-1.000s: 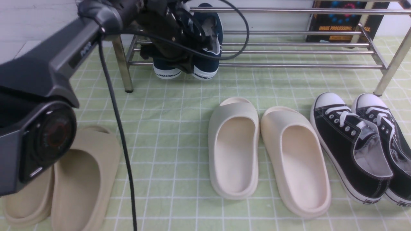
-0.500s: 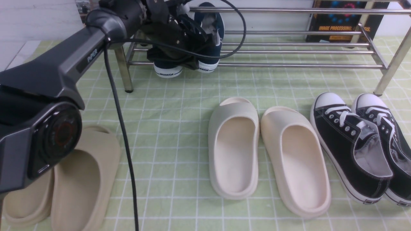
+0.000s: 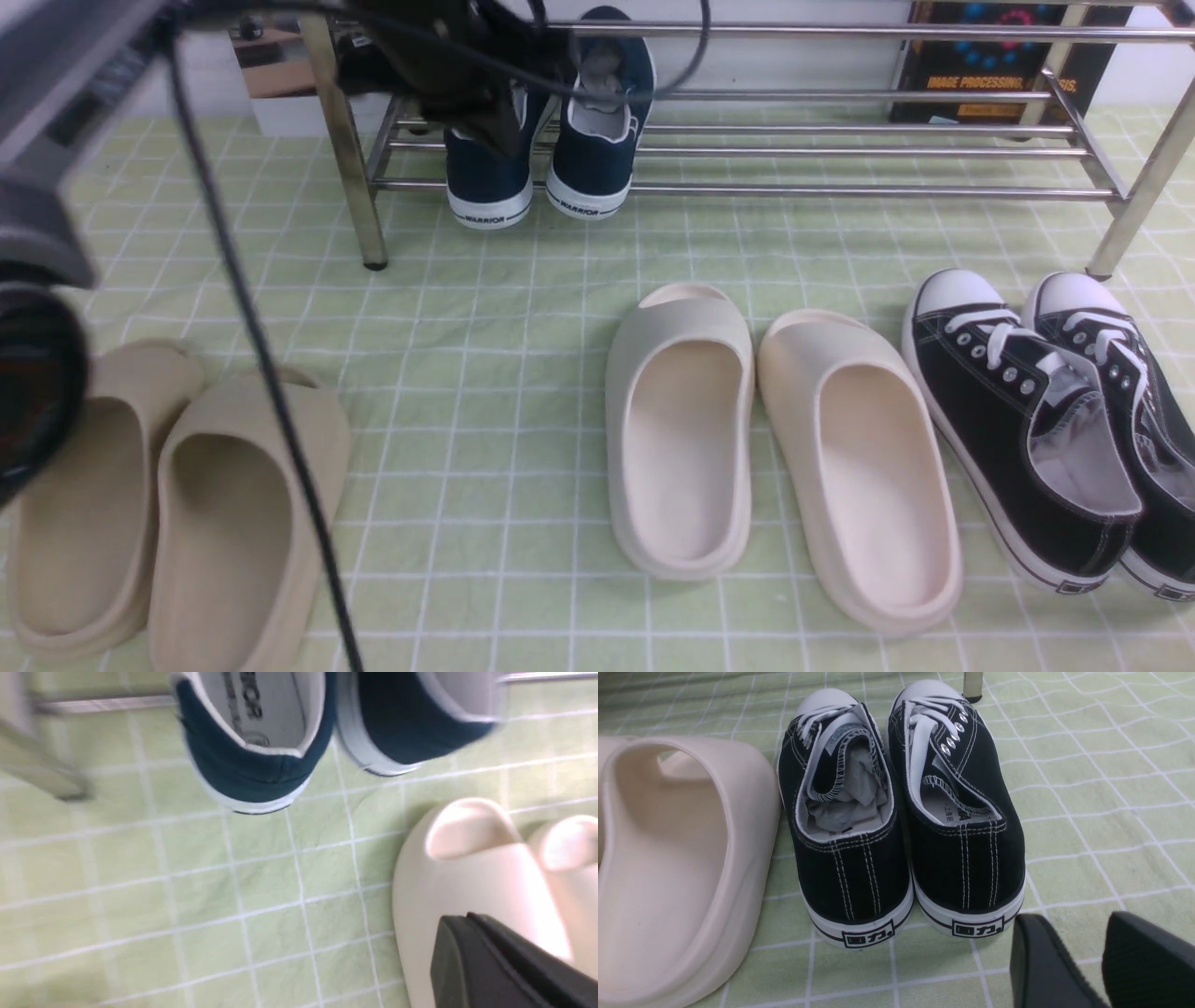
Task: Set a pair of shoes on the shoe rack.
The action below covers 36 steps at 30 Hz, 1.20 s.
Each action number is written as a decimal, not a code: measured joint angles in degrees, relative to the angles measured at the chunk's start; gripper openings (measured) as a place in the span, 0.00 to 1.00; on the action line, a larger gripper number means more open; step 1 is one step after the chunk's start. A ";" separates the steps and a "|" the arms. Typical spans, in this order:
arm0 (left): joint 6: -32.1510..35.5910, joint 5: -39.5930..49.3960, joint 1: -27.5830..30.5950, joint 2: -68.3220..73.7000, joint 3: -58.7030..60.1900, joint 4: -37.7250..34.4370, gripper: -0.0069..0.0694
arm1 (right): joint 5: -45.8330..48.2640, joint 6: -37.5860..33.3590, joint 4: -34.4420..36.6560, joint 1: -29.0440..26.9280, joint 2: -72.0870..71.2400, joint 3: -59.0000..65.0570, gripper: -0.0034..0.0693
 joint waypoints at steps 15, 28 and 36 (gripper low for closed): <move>-3.65 -4.56 0.00 -53.80 42.87 8.52 0.07 | 0.00 0.00 0.00 0.00 0.00 0.00 0.38; -21.50 -19.20 0.00 -98.65 83.73 14.10 0.07 | 0.00 0.00 0.00 0.00 0.00 0.00 0.38; -22.08 -15.34 0.00 -106.64 88.23 14.81 0.07 | 0.00 0.00 0.00 0.00 0.00 0.00 0.38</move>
